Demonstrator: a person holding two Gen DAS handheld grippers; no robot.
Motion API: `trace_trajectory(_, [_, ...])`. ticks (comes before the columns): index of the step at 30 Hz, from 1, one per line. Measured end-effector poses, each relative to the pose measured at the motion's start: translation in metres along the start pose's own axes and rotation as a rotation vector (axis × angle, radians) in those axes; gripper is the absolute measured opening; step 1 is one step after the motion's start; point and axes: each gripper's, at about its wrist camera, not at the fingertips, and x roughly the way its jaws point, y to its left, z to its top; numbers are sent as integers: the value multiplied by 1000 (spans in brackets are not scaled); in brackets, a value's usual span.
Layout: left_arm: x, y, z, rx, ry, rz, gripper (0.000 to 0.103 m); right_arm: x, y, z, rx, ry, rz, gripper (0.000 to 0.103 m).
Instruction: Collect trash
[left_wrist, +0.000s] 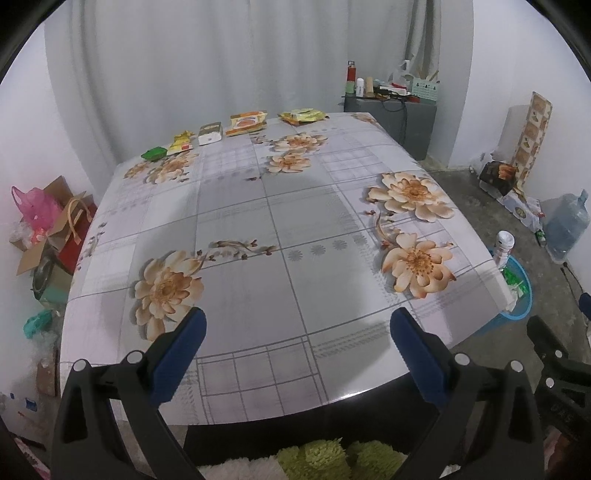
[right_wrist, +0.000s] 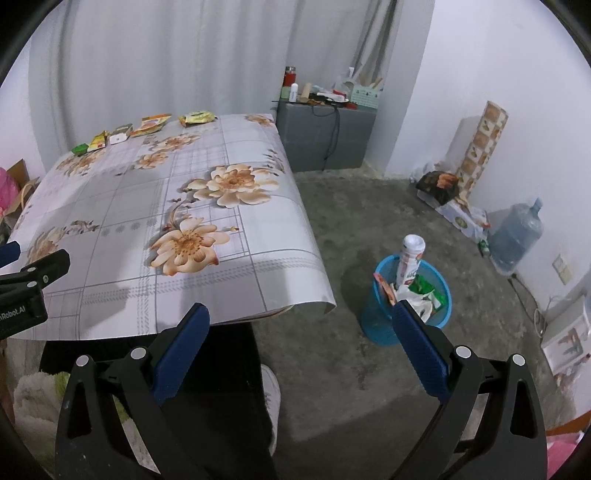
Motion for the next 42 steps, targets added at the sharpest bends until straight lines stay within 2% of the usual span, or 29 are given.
trace_trajectory(15, [-1, 4, -2, 13, 19, 32, 98, 2, -23, 2, 12, -16, -37, 95])
trace_trajectory(28, [-1, 4, -6, 29, 43, 36, 98, 2, -10, 1, -14, -12, 35, 95])
trace_trajectory(42, [-2, 3, -8, 36, 54, 32, 98, 2, -7, 0, -15, -11, 41, 95])
